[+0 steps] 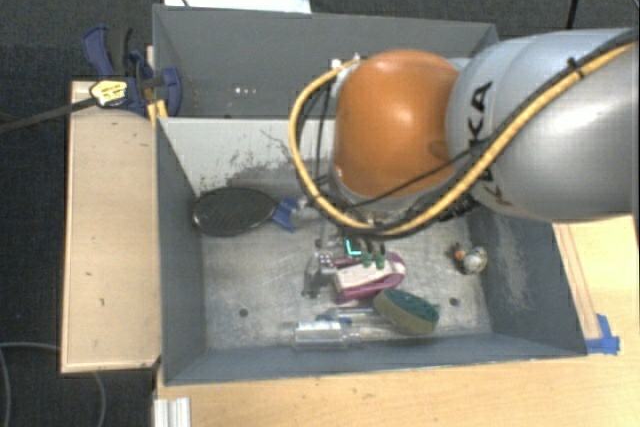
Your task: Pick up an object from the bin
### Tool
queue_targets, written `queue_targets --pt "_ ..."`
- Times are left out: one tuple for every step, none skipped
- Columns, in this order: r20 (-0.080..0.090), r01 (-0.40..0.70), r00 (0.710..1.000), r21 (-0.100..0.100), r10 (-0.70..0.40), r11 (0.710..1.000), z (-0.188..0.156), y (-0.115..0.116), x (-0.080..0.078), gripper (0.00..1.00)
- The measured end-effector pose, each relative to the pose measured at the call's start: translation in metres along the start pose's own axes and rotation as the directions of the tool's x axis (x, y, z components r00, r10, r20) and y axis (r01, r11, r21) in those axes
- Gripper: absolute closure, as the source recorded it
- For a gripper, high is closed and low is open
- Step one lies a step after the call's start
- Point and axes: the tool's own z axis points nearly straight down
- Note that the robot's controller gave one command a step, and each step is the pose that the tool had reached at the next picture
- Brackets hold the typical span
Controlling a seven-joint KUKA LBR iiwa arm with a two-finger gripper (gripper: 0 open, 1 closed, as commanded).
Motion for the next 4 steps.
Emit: queue_targets --pt "0.012 0.052 0.999 -0.001 -0.052 0.999 0.145 -0.158 -0.037 0.0" --pt "0.01 -0.049 0.999 -0.003 0.049 0.999 0.114 -0.11 -0.041 0.0" --pt "0.009 -0.066 0.998 -0.001 0.066 0.998 0.112 -0.13 -0.041 0.0" --pt "0.002 -0.086 0.996 0.002 0.086 0.996 0.141 -0.115 -0.065 0.0"
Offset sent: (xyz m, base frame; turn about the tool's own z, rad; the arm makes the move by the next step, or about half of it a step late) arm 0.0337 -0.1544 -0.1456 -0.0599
